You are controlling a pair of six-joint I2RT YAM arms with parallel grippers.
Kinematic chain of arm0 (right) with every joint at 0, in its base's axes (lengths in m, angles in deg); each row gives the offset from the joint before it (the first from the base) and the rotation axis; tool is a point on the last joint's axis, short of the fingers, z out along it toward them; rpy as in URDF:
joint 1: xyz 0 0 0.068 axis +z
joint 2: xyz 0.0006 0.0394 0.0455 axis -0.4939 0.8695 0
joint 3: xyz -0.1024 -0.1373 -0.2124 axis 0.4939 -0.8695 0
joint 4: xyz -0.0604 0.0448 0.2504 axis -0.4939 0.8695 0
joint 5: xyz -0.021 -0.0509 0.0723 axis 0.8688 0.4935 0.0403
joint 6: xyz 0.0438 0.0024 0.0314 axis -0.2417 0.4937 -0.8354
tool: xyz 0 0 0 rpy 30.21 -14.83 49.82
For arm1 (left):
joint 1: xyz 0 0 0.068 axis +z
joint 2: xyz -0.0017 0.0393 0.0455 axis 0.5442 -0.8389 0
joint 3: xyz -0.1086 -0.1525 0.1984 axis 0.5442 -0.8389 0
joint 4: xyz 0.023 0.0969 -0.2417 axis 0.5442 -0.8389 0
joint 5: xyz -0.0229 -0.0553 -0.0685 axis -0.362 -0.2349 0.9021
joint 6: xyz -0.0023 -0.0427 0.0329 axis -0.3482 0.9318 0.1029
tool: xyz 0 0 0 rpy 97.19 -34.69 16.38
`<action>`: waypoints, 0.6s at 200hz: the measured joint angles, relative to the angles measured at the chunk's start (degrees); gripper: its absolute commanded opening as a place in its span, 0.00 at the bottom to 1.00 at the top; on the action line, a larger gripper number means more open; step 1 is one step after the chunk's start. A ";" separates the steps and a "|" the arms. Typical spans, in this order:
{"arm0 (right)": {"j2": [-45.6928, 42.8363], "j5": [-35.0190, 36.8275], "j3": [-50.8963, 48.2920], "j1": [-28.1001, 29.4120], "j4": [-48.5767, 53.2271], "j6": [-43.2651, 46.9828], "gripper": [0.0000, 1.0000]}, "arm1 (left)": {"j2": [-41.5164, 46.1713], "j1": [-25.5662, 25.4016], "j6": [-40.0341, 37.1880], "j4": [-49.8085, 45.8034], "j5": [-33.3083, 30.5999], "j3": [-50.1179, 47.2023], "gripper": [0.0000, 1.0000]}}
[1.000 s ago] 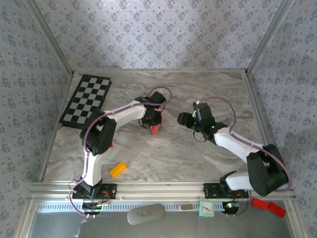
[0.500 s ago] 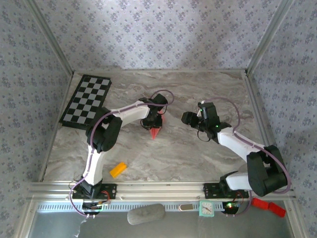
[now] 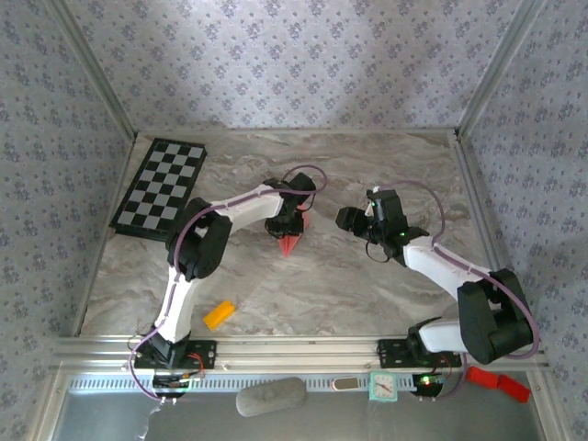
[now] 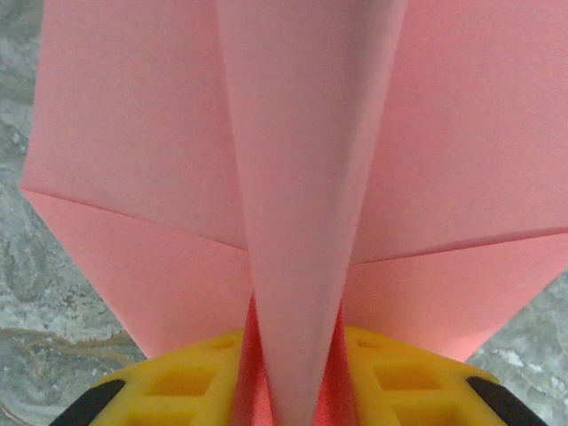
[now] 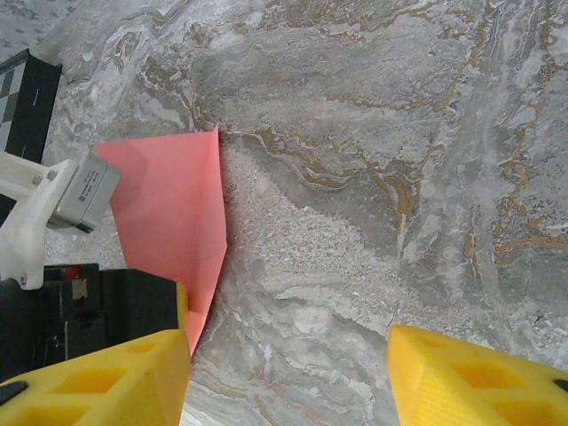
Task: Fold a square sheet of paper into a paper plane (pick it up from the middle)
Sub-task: Move the paper plane to the top-center of the table.
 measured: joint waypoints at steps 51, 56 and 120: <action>0.07 -0.02 0.00 -0.26 0.02 0.02 0.62 | -4.92 1.27 0.17 0.20 -4.33 7.85 0.29; 0.11 -0.02 0.00 -0.28 0.04 0.02 0.62 | -5.38 1.57 0.13 0.26 -4.44 8.72 0.29; 0.15 -0.44 0.00 -0.96 0.09 0.04 0.62 | -12.15 4.72 -1.77 -0.17 -5.53 21.07 0.29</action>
